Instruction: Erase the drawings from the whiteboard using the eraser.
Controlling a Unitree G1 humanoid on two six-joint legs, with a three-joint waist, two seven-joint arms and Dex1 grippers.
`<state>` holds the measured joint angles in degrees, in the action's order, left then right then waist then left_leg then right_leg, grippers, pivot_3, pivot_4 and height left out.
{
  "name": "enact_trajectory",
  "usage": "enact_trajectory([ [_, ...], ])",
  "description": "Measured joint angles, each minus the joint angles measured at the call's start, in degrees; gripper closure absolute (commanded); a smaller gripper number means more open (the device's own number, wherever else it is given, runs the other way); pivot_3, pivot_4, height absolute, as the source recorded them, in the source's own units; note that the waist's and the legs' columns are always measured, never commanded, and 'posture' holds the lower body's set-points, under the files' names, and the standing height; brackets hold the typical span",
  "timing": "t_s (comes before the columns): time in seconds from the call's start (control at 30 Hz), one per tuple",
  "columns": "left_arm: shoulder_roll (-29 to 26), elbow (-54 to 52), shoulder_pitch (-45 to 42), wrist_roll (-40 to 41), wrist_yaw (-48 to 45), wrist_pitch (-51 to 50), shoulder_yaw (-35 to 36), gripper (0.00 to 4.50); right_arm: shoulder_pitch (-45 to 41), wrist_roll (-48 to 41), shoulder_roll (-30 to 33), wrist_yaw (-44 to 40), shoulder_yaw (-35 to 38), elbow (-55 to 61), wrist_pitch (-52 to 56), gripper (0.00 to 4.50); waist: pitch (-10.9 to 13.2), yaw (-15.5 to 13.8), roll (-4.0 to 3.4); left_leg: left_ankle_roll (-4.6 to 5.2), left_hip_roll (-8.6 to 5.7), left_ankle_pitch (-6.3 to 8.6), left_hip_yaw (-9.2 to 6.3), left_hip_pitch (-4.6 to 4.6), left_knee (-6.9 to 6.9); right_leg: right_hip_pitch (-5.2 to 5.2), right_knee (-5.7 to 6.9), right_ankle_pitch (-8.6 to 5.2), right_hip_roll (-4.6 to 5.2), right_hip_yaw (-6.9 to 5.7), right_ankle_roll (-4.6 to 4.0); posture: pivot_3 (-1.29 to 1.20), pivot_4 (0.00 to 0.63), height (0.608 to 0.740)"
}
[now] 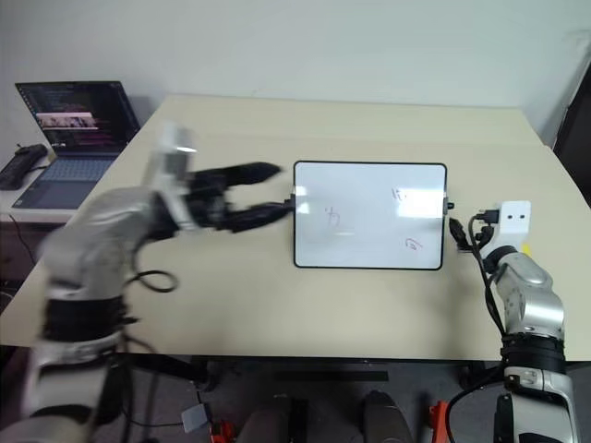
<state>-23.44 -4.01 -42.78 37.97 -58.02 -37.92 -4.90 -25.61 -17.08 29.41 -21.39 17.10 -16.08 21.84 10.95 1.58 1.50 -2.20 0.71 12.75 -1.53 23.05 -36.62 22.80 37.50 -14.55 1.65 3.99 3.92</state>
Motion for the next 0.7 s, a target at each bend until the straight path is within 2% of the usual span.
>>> enact_trajectory([
  [0.07,5.3,3.7,-0.3,-2.9,-0.1,1.1,-6.3,0.0,-0.6,0.0,1.3,-0.2,0.2,-0.6,0.0,0.05,0.0,0.7,-0.01,0.01,0.0,0.01,0.11,0.01,0.01,0.07,-0.06,0.03,-0.03,0.15,0.02,0.0,0.15,0.74],
  [0.17,8.5,10.2,-1.0,-9.2,0.2,5.1,-11.3,0.0,-0.6,0.0,5.3,-0.1,2.8,-2.5,0.9,0.05,0.0,1.6,-0.02,0.02,0.07,0.01,0.11,0.03,0.18,0.31,0.07,0.13,-0.16,0.23,-0.36,0.0,0.15,0.74],
  [0.27,11.4,15.5,-1.9,-14.6,1.7,9.6,-13.8,0.0,-1.1,0.0,9.0,-1.2,4.1,-5.4,2.4,0.05,0.0,1.7,-0.01,0.02,0.12,0.0,0.08,0.01,0.27,0.38,0.16,0.08,-0.27,0.24,-0.45,0.0,0.15,0.74],
  [0.4,15.6,16.1,-1.9,-16.6,2.2,11.1,-15.1,0.0,-2.3,0.0,12.0,-4.0,4.0,-10.6,5.1,0.05,0.0,1.7,-0.02,0.02,0.11,0.01,0.13,0.01,0.28,0.38,0.15,0.07,-0.25,0.28,-0.44,0.0,0.15,0.74],
  [0.53,16.2,15.1,-1.6,-17.4,1.1,11.1,-16.0,0.0,-2.4,0.1,13.0,-8.3,3.1,-14.0,6.7,0.05,0.0,1.7,-0.02,0.02,0.11,0.0,0.12,-0.02,0.28,0.38,0.17,0.05,-0.27,0.28,-0.4,0.0,0.15,0.74],
  [0.7,16.3,15.1,-0.2,-18.0,1.0,11.0,-16.0,0.0,-2.8,0.2,13.0,-9.1,2.3,-17.3,6.6,0.05,0.0,1.7,-0.03,0.02,0.1,0.0,0.13,0.0,0.27,0.37,0.18,0.05,-0.25,0.28,-0.39,0.0,0.15,0.74],
])
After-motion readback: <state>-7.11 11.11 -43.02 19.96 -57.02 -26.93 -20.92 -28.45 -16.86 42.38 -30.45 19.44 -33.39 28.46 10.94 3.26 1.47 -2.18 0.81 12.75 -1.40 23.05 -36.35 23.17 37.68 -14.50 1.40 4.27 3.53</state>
